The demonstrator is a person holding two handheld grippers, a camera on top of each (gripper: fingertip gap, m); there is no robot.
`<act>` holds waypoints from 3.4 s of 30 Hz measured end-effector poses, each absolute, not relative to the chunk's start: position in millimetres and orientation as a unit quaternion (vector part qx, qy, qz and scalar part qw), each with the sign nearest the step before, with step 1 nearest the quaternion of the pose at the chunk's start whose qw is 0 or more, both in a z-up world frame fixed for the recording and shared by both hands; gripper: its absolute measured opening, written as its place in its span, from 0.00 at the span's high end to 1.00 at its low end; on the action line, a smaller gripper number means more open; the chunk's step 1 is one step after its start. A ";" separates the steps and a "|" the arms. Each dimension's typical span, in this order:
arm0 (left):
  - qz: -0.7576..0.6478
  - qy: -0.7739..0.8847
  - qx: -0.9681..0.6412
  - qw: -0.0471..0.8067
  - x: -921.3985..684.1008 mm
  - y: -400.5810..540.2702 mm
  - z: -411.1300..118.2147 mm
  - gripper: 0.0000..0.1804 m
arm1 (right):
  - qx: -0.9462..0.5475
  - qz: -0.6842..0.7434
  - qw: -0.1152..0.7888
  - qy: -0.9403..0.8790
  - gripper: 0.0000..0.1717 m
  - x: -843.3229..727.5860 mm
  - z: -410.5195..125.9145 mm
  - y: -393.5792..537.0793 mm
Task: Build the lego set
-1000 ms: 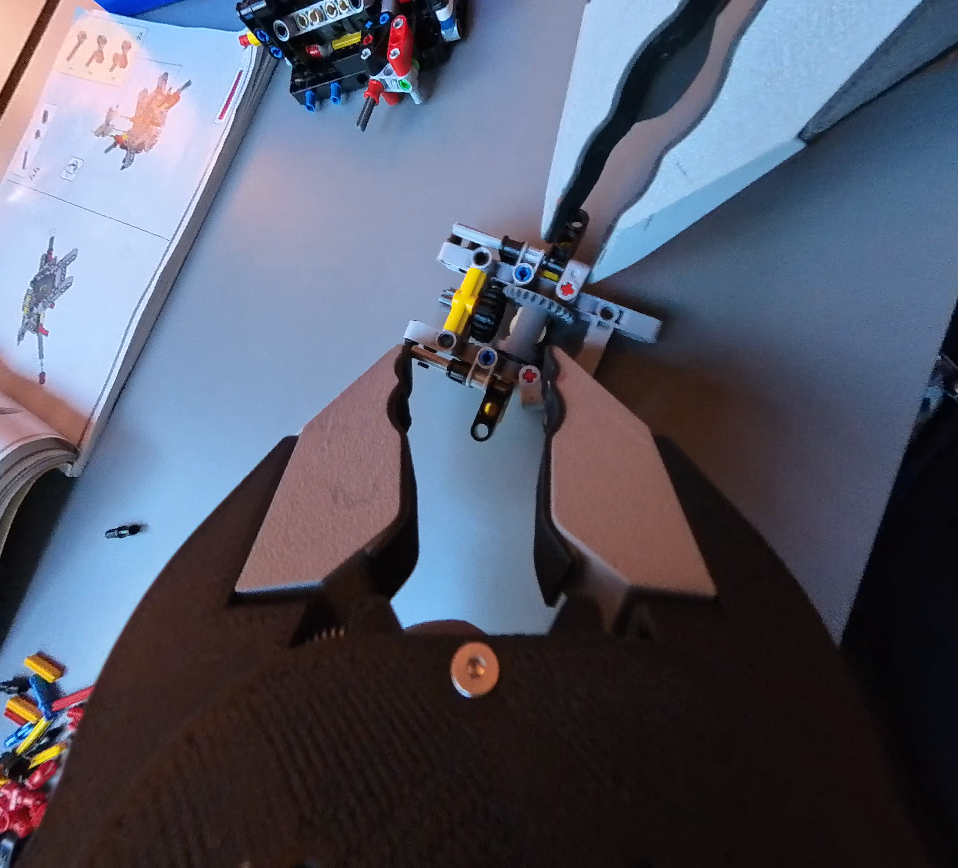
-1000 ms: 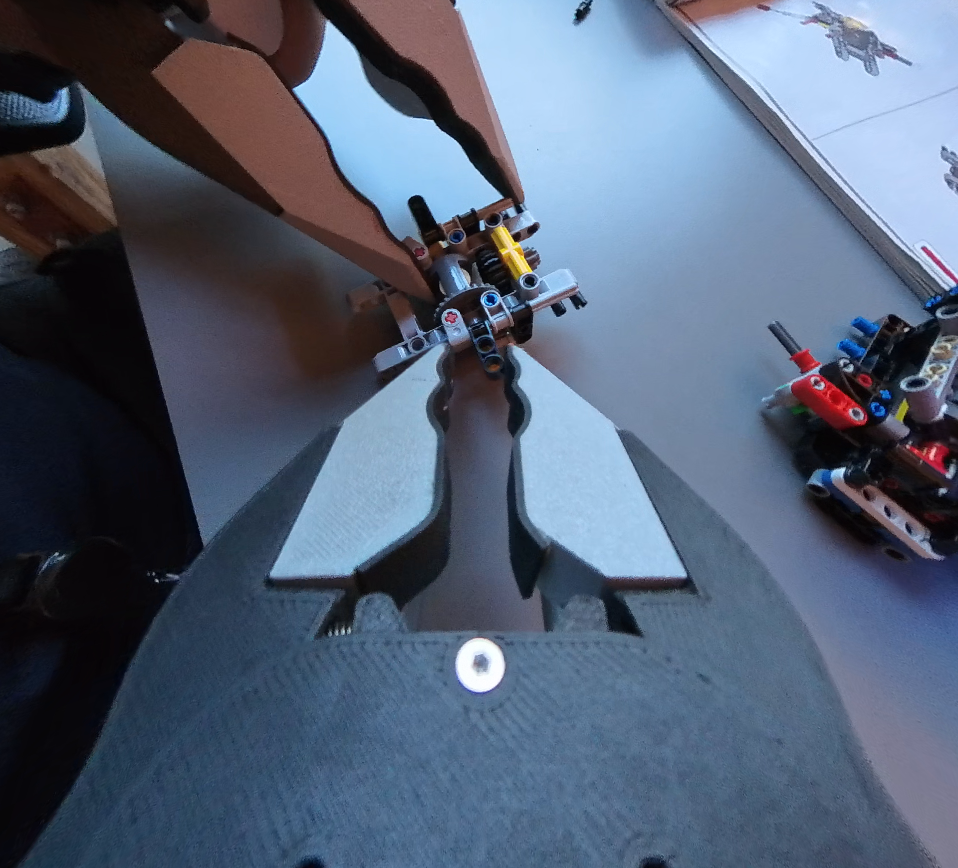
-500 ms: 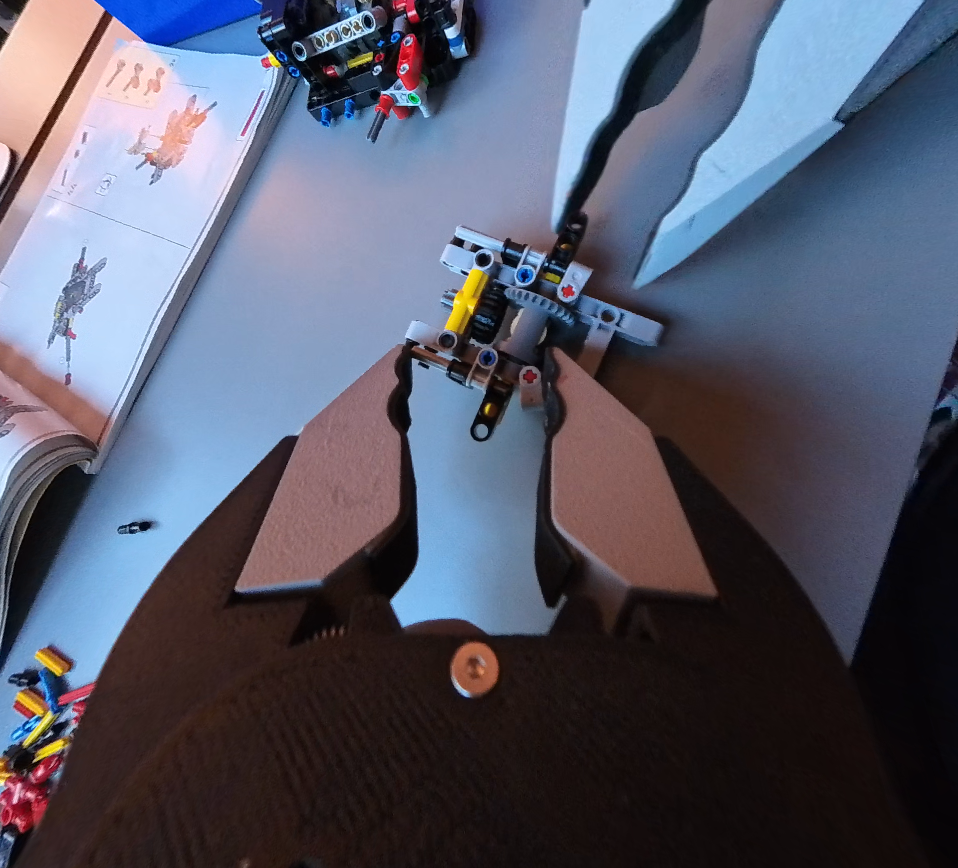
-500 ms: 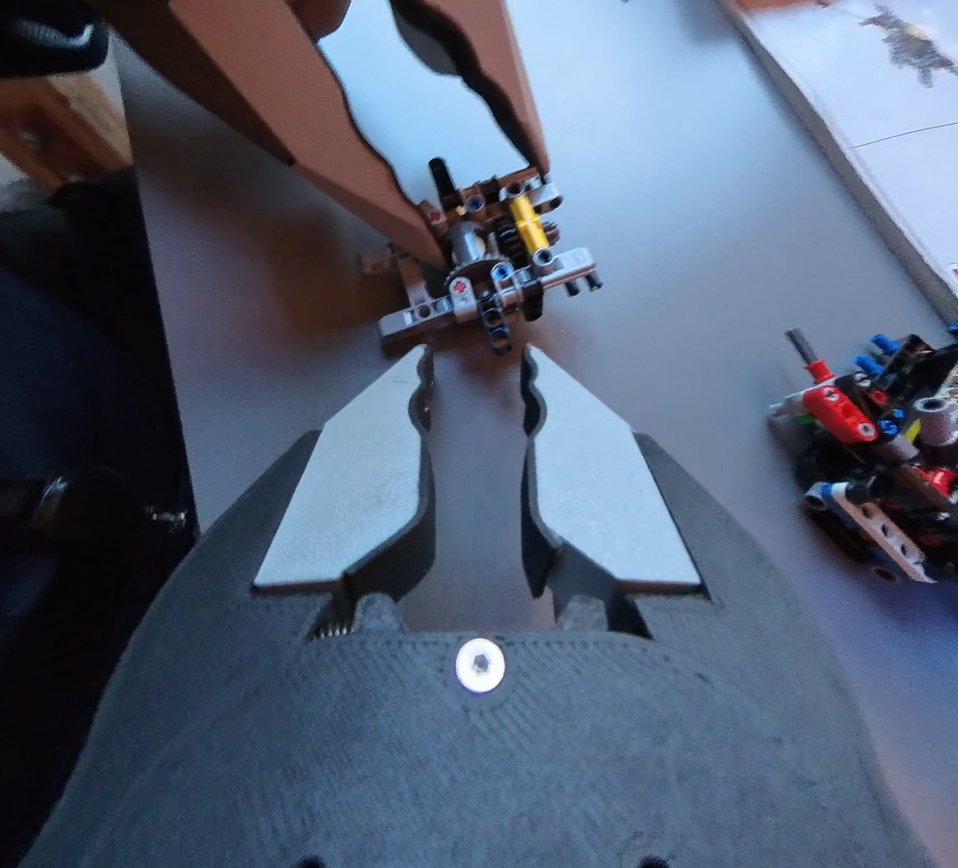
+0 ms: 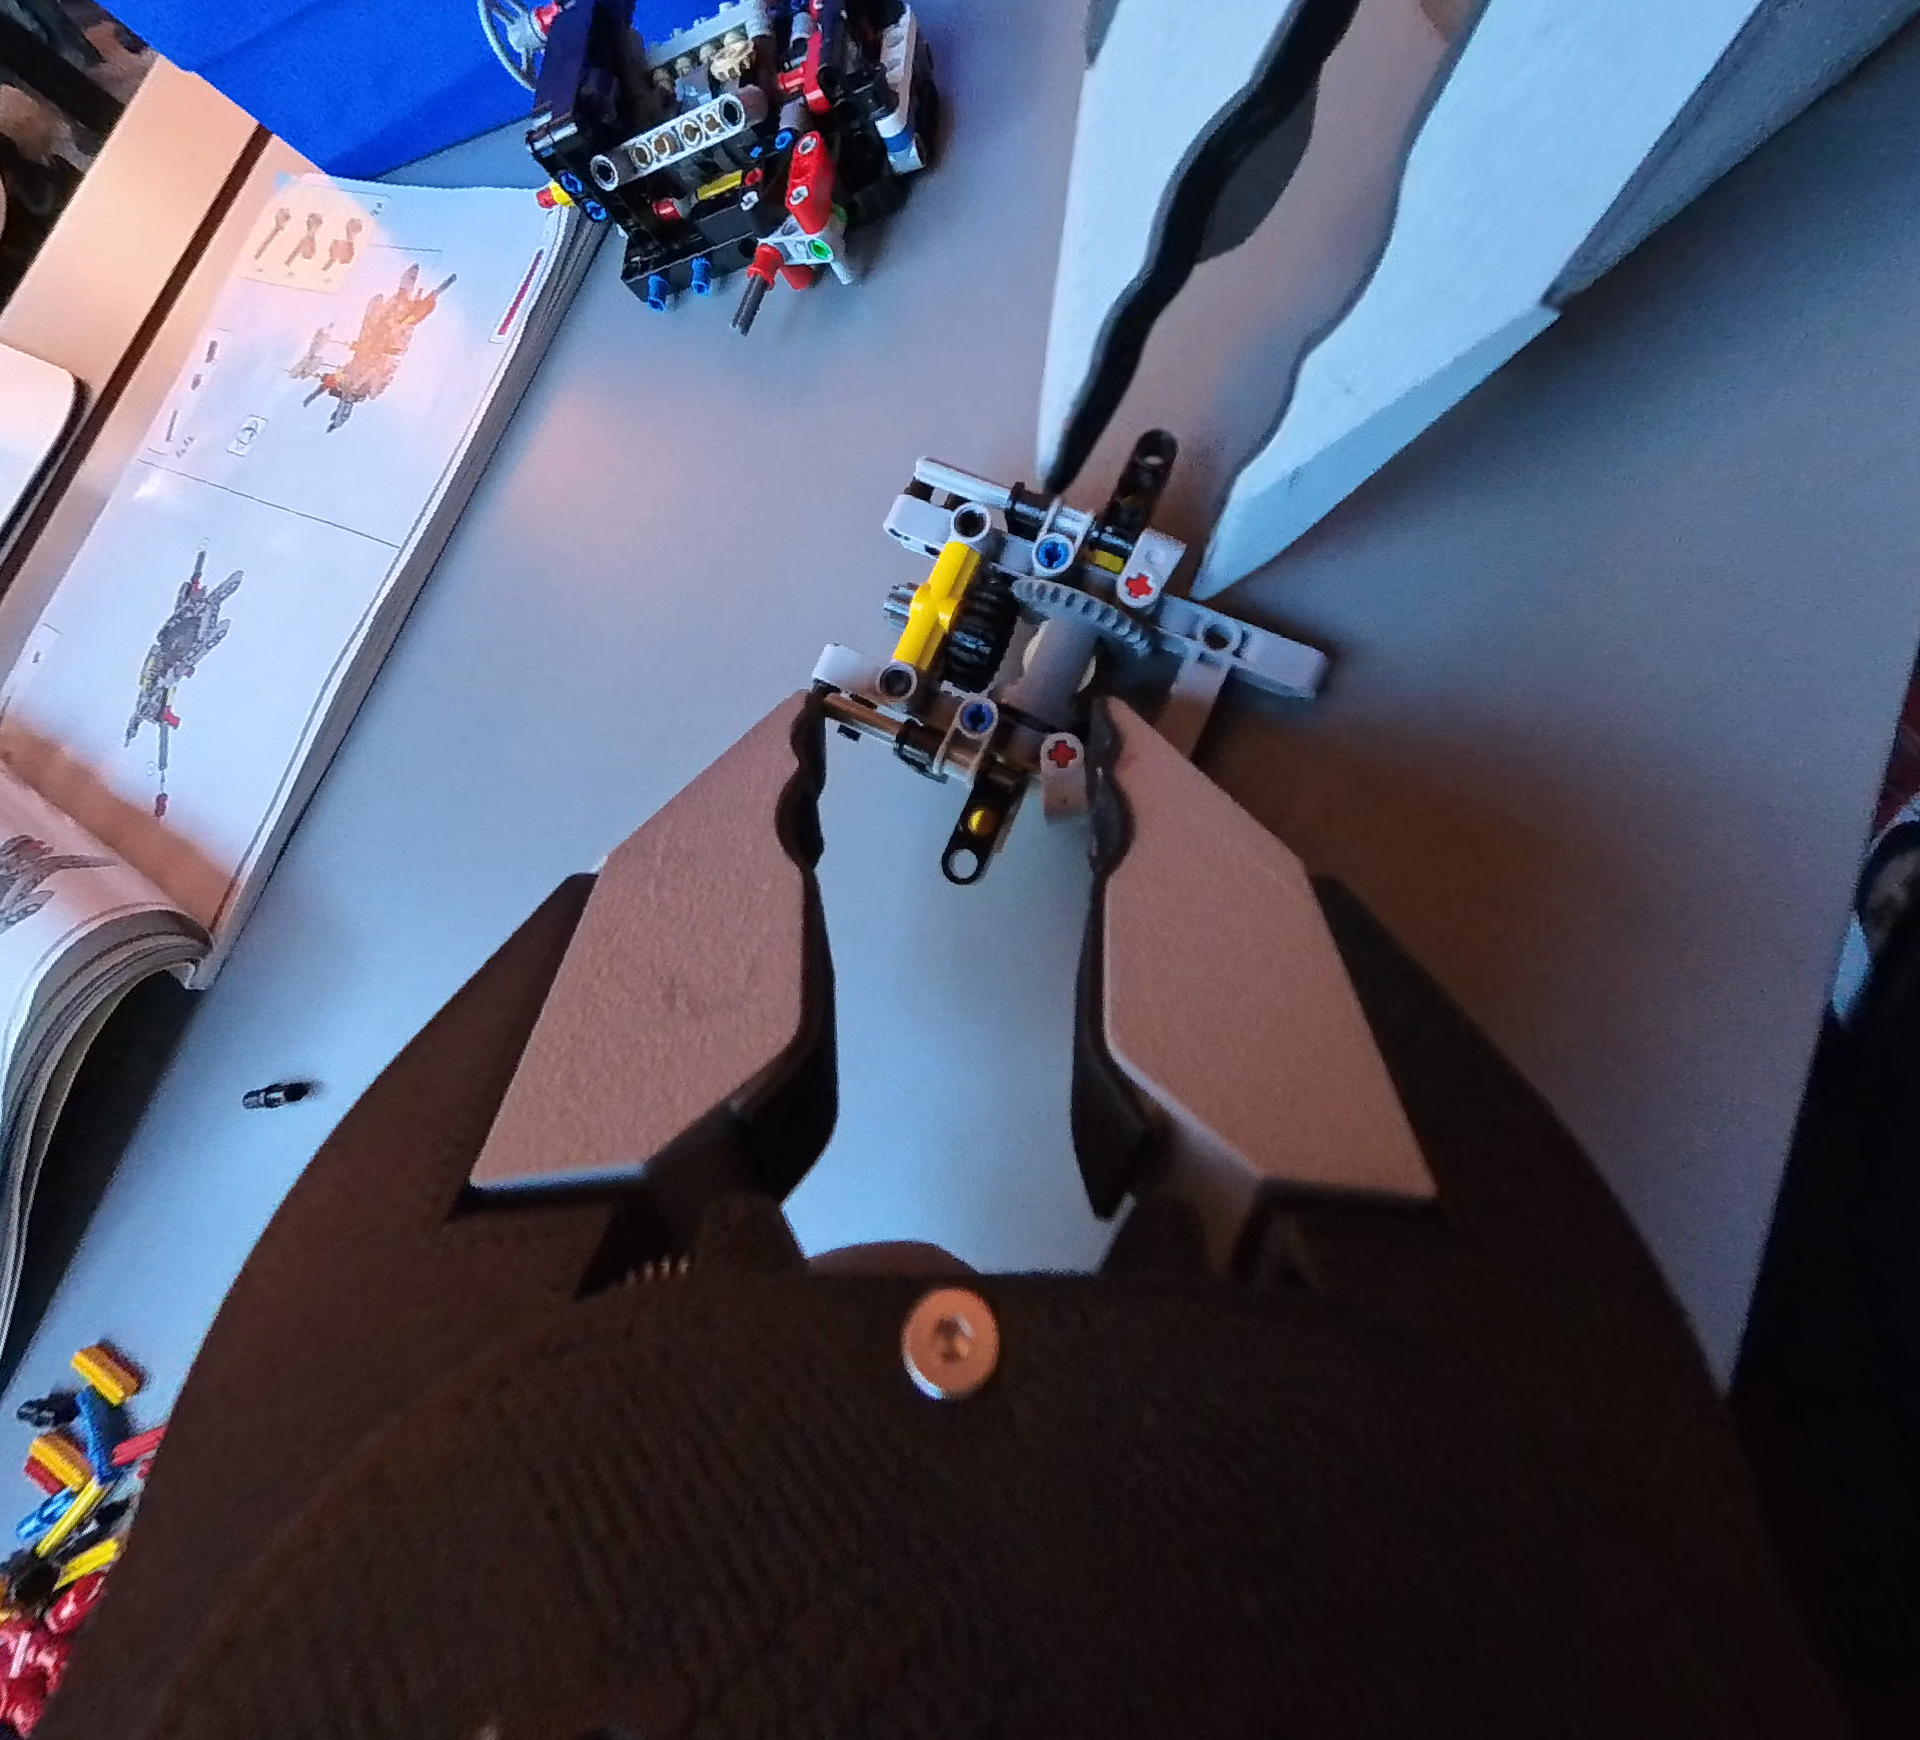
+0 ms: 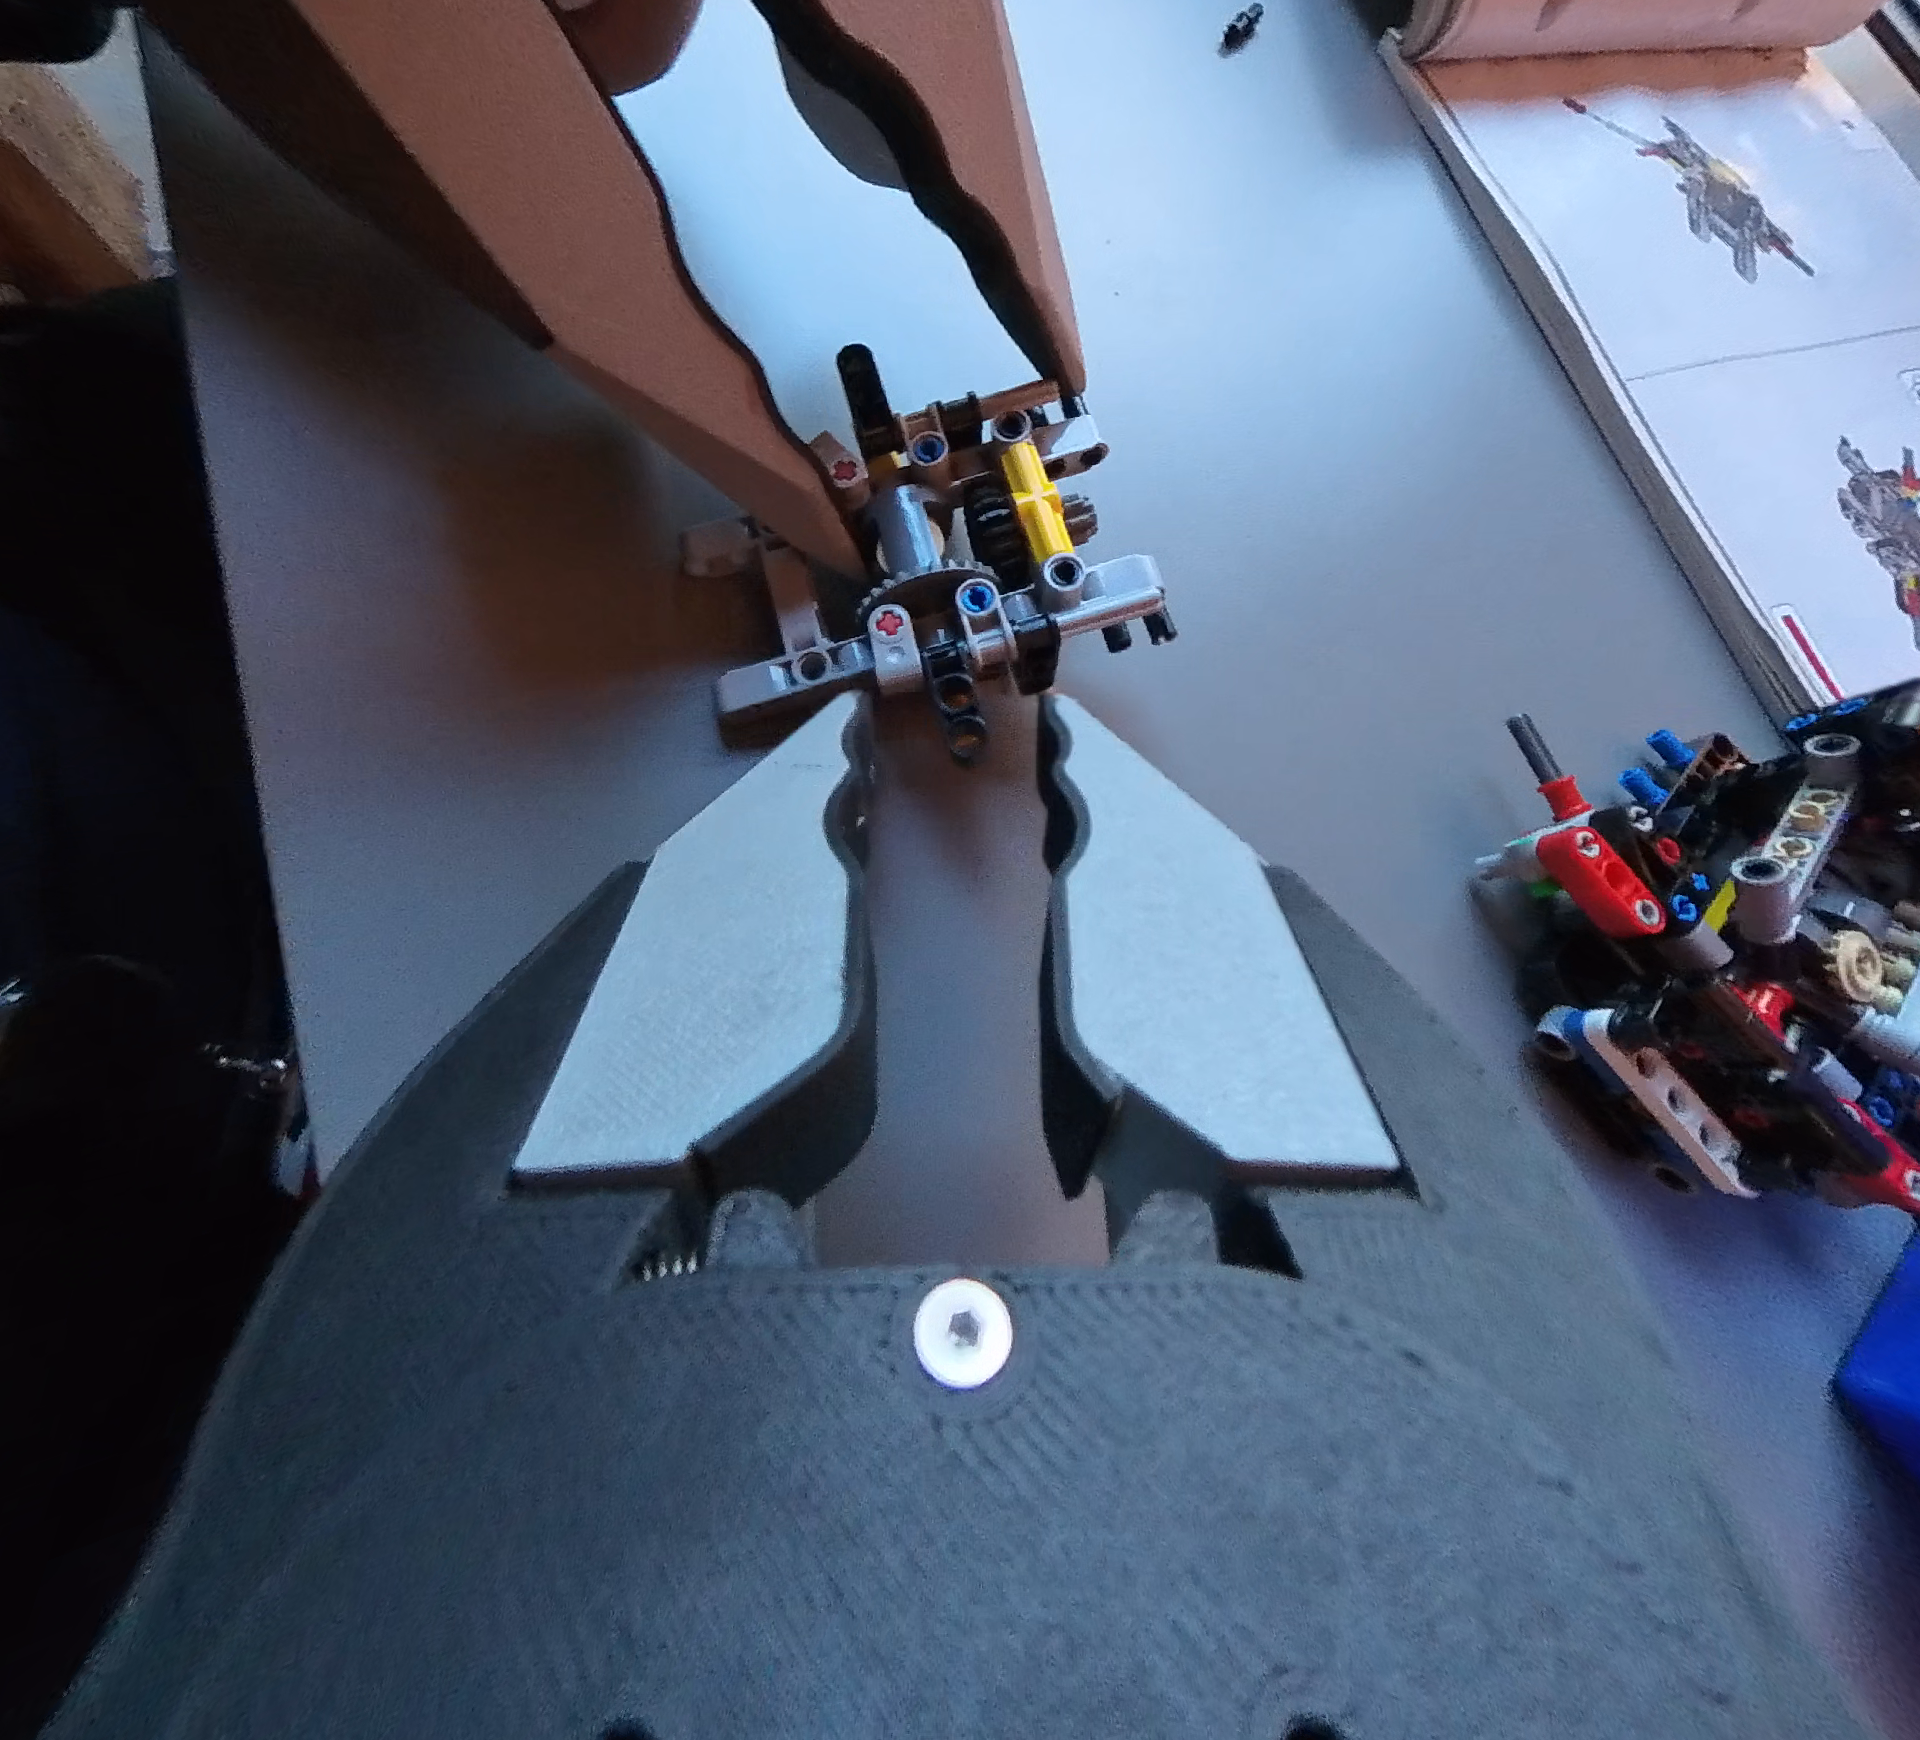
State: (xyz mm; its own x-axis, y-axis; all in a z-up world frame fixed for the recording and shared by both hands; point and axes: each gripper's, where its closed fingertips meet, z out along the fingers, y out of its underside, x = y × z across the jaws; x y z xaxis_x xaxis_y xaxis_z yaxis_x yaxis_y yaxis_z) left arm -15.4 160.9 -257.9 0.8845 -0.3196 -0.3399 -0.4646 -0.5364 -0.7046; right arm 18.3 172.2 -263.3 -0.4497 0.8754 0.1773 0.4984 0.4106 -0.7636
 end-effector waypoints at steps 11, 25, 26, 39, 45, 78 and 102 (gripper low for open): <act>0.081 0.236 -0.868 0.429 -14.6 160.5 -257.6 0.73 | -0.380 0.345 0.324 -0.795 0.66 10.1 -251.8 175.3; 0.066 0.231 -0.867 0.436 -15.1 160.4 -257.7 0.73 | -0.326 0.365 0.303 -0.818 0.66 4.6 -251.7 169.2; 0.066 0.232 -0.867 0.436 -15.1 160.4 -257.7 0.73 | -0.330 0.367 0.301 -0.816 0.69 4.0 -251.4 170.9; 0.058 0.226 -0.869 0.437 -16.2 161.5 -258.0 0.73 | -0.289 0.346 0.306 -0.838 0.70 2.5 -257.4 174.9; 0.064 0.227 -0.868 0.438 -17.2 162.8 -257.9 0.73 | -0.286 0.349 0.303 -0.839 0.69 0.7 -257.2 176.2; 0.069 0.178 -0.879 0.436 -24.5 166.6 -260.0 0.74 | -0.304 0.362 0.278 -0.836 0.71 -5.5 -257.3 177.2; 0.088 0.170 -0.879 0.436 -22.9 163.5 -259.4 0.74 | -0.291 0.346 0.291 -0.843 0.72 -2.5 -257.8 173.0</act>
